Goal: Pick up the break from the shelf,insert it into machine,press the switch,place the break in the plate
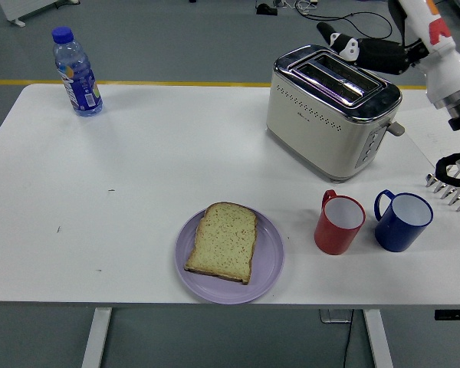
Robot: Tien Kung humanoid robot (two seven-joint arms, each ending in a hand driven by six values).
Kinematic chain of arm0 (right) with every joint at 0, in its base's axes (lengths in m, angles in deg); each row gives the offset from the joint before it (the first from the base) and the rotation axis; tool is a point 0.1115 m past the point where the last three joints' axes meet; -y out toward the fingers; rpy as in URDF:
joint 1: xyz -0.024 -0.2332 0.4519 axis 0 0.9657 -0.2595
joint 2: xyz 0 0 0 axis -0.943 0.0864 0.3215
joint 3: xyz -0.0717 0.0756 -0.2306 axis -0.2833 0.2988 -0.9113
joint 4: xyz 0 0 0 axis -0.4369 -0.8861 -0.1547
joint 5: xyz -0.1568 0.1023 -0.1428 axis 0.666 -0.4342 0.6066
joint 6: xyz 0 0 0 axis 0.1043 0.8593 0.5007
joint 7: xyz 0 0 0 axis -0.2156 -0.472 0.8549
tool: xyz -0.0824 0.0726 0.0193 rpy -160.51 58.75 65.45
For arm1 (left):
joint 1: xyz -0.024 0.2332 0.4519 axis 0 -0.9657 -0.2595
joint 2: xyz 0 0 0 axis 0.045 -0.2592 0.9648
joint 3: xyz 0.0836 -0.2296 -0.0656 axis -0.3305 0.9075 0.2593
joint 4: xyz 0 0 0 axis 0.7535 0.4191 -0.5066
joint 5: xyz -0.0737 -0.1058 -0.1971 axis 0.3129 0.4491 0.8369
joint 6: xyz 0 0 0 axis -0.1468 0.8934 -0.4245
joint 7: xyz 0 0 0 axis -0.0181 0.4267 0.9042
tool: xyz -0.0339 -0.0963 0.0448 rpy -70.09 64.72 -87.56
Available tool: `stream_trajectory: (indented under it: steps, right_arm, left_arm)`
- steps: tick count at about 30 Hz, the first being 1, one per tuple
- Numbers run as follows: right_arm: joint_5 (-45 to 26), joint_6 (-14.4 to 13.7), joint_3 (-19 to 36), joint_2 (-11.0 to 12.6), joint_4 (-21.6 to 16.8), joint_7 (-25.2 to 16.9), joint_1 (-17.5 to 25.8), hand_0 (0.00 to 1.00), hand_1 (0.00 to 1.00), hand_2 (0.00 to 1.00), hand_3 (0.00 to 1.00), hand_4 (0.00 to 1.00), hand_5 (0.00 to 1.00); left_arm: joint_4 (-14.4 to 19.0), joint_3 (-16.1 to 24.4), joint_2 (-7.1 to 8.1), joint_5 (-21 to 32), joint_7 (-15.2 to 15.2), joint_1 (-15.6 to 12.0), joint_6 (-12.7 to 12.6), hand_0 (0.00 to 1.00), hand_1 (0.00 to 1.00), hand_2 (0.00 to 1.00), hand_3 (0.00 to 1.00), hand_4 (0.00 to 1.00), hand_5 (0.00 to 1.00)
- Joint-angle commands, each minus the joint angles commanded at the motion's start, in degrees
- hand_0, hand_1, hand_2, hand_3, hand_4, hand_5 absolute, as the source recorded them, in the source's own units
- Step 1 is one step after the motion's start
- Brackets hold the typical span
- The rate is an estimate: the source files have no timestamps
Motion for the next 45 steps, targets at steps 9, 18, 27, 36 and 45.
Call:
stream_trajectory:
  steps: [9, 18, 27, 36, 45]
  right_arm:
    - [-11.48, 2.51, 15.26, 3.82, 1.8, 2.2, 13.85, 0.915, 0.847, 0.864, 0.843, 0.601, 0.236]
    - [-26.25, 6.5, 25.47, 1.32, 1.57, 2.03, 28.14, 0.857, 0.801, 0.814, 0.784, 0.605, 0.238]
    - [-41.44, 9.49, 33.3, -3.6, -3.35, 0.78, 42.17, 0.792, 0.757, 0.755, 0.711, 0.601, 0.239]
    - [-43.29, 15.57, 40.76, -8.85, -7.4, 4.3, 52.23, 0.773, 0.733, 0.738, 0.686, 0.603, 0.236]
    - [-48.27, 19.92, 40.9, -11.85, -8.86, 4.49, 57.16, 0.764, 0.723, 0.726, 0.671, 0.604, 0.234]
  left_arm:
    - [0.0, 0.78, 0.0, -1.03, -0.07, -0.86, -0.03, 0.61, 0.452, 0.429, 0.555, 0.285, 0.924]
    - [0.0, 4.51, 0.0, -5.35, -0.44, -1.88, 0.23, 0.61, 0.453, 0.429, 0.555, 0.289, 0.931]
    - [0.0, 10.32, 0.0, -11.68, -0.93, -3.26, 0.72, 0.61, 0.456, 0.434, 0.556, 0.29, 0.934]
    - [0.0, 11.13, 0.0, -13.36, -0.42, -1.78, 1.51, 0.61, 0.461, 0.46, 0.553, 0.287, 0.929]
    - [0.0, 11.13, 0.0, -15.01, 0.13, -0.97, 2.17, 0.608, 0.464, 0.465, 0.551, 0.286, 0.93]
